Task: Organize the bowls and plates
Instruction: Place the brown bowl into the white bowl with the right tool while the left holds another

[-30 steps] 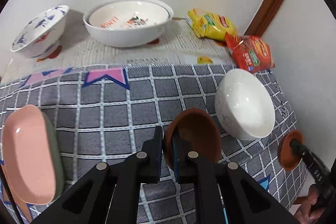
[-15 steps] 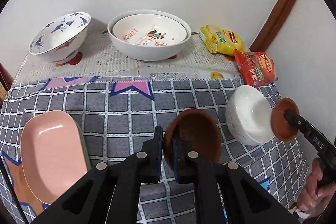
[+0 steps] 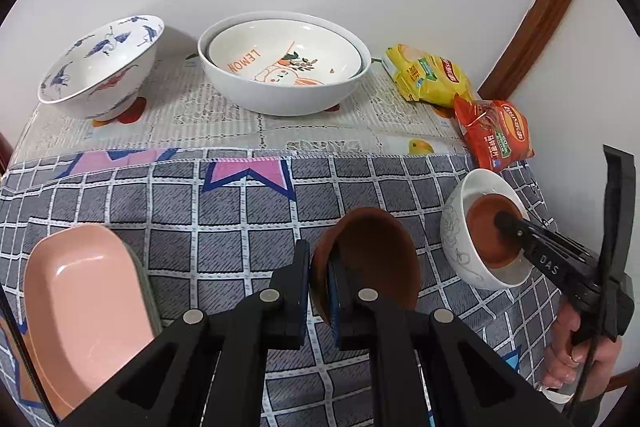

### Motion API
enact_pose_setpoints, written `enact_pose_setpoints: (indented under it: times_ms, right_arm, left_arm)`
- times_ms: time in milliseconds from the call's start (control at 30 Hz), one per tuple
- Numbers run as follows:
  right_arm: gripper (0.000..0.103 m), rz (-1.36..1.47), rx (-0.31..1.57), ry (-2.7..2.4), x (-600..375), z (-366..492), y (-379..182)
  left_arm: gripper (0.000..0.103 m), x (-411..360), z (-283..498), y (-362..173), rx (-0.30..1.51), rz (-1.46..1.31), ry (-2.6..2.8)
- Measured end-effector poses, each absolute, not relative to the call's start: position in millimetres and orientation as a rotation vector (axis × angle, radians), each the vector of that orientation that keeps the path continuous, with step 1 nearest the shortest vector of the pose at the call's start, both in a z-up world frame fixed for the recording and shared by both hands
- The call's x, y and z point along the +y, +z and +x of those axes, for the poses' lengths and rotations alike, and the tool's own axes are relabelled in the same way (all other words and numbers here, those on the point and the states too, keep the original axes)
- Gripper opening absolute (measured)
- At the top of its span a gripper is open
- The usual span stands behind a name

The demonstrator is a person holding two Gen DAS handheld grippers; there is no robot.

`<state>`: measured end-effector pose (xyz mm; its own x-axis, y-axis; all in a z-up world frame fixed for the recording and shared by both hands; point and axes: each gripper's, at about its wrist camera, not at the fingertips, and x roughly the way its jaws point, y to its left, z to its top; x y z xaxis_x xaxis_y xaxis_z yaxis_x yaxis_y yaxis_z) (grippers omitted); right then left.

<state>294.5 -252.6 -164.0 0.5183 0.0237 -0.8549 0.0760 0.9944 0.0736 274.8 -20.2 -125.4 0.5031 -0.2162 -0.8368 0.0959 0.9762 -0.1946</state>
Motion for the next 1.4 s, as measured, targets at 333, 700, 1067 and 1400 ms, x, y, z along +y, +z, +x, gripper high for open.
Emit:
enact_pose_setpoints:
  times_ms: [333,700,1067,1400]
  right_arm:
    - [0.008,0.074,1.078,-0.033,-250.0,306.1,-174.5]
    - [0.012,-0.059,1.128,-0.066,-235.6,317.1,-184.2]
    - [0.02,-0.181,1.136,-0.074,-224.4,320.2,-193.1]
    - [0.036,-0.115,1.078,-0.023,-233.1,298.2,-162.2]
  left_arm:
    - [0.009,-23.6,277.7,-130.7,1.035,-0.129,-0.21]
    - [0.009,-17.1,271.6,-126.4,1.029,-0.136,-0.202]
    - [0.009,-12.2,265.8,-123.5,1.027,-0.128,-0.204]
    - [0.009,-28.5,258.8,-110.0,1.015,-0.103,-0.208]
